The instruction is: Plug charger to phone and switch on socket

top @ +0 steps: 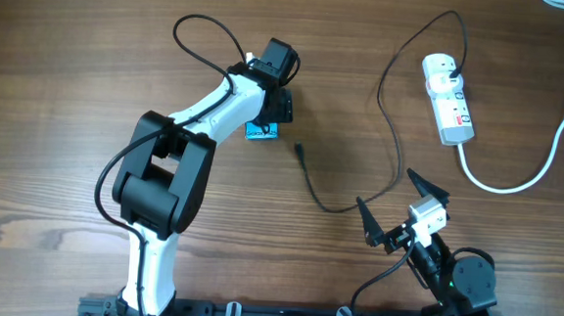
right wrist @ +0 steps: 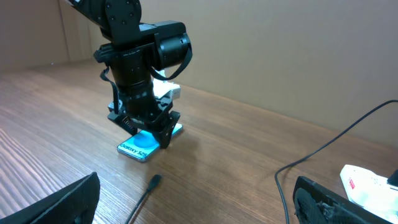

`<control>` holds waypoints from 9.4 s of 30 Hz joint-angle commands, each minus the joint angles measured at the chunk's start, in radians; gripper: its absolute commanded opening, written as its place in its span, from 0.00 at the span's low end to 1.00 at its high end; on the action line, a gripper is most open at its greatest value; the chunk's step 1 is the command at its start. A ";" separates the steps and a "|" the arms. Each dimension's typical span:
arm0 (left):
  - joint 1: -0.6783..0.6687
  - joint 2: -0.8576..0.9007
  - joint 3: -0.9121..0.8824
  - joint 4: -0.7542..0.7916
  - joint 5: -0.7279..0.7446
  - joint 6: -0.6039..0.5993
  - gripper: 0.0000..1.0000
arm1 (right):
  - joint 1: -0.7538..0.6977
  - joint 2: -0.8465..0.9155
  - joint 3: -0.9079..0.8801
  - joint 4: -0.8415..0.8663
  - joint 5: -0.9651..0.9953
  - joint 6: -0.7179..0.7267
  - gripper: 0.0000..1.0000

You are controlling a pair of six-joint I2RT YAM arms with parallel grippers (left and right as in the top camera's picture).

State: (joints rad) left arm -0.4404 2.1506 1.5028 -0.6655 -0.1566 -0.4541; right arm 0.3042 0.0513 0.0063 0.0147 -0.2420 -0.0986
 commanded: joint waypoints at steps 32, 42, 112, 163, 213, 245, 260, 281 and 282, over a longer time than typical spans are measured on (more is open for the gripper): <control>0.001 0.045 -0.031 -0.112 0.137 -0.081 1.00 | 0.002 0.000 -0.001 0.004 0.009 -0.006 1.00; 0.001 0.045 -0.031 -0.085 0.137 -0.077 1.00 | 0.002 0.000 -0.001 0.004 0.009 -0.006 1.00; 0.017 -0.023 -0.010 -0.305 0.118 -0.153 0.91 | 0.002 0.000 -0.001 0.004 0.009 -0.006 1.00; 0.030 -0.023 -0.012 -0.135 0.043 -0.160 0.95 | 0.002 0.000 -0.001 0.004 0.009 -0.006 1.00; 0.033 -0.023 -0.013 -0.119 0.042 -0.160 0.96 | 0.002 0.000 -0.001 0.004 0.009 -0.007 1.00; 0.125 0.070 0.164 -0.359 0.167 -0.050 1.00 | 0.002 0.000 -0.001 0.004 0.009 -0.006 1.00; 0.110 0.071 0.101 -0.288 0.167 -0.047 0.87 | 0.002 0.000 -0.001 0.004 0.009 -0.007 1.00; 0.091 0.071 0.101 -0.300 0.167 -0.047 0.67 | 0.002 0.000 -0.001 0.004 0.009 -0.007 1.00; 0.091 0.071 0.101 -0.300 0.167 -0.047 0.65 | 0.002 0.000 -0.001 0.004 0.009 -0.006 1.00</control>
State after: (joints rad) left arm -0.3416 2.2009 1.6249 -0.9672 -0.0090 -0.5060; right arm 0.3042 0.0513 0.0063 0.0147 -0.2420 -0.0986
